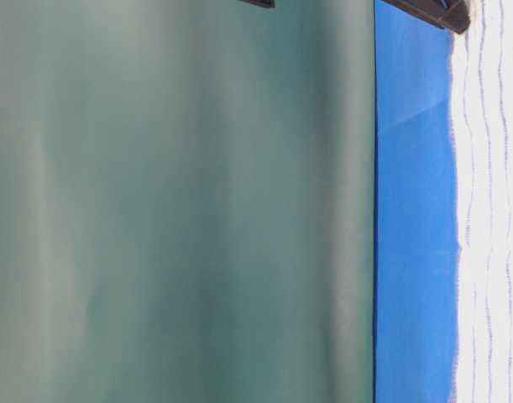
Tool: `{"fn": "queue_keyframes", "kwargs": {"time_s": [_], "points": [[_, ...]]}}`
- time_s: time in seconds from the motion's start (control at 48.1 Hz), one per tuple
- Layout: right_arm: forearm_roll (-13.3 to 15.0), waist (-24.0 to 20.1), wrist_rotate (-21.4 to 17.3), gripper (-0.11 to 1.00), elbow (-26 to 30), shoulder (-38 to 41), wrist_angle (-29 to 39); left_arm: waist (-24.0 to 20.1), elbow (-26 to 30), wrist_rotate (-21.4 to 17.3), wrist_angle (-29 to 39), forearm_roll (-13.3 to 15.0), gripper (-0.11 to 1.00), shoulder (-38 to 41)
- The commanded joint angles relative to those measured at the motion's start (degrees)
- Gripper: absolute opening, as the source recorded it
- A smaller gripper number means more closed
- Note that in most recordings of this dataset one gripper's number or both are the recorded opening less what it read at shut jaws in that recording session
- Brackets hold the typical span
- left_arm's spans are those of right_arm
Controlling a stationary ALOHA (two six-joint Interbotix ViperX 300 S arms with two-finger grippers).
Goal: Fold the blue towel.
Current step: 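Lift the top corners and fold them down toward the bottom edge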
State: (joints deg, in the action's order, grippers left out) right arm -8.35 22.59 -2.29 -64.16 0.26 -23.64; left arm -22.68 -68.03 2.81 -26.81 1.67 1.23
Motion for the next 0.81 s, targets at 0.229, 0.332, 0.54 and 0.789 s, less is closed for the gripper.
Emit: {"fn": "queue_keyframes", "kwargs": {"time_s": [0.229,0.332,0.54,0.789], "points": [[0.09,-0.18,0.18,-0.02,0.97,-0.35,-0.26,0.7,0.44,0.0,0.53,0.09,0.03,-0.62],[0.09,-0.18,0.18,-0.02,1.23,-0.35,-0.35,0.88,0.35,0.0,0.53,0.09,0.03,-0.88],[0.09,-0.26,0.18,-0.02,1.49,-2.46,0.62,1.58,1.14,-0.18,2.72,0.0,0.03,-4.48],[0.09,-0.62,0.18,-0.02,1.49,-10.28,6.24,3.08,2.99,-0.7,13.54,0.0,0.03,-14.77]]}}
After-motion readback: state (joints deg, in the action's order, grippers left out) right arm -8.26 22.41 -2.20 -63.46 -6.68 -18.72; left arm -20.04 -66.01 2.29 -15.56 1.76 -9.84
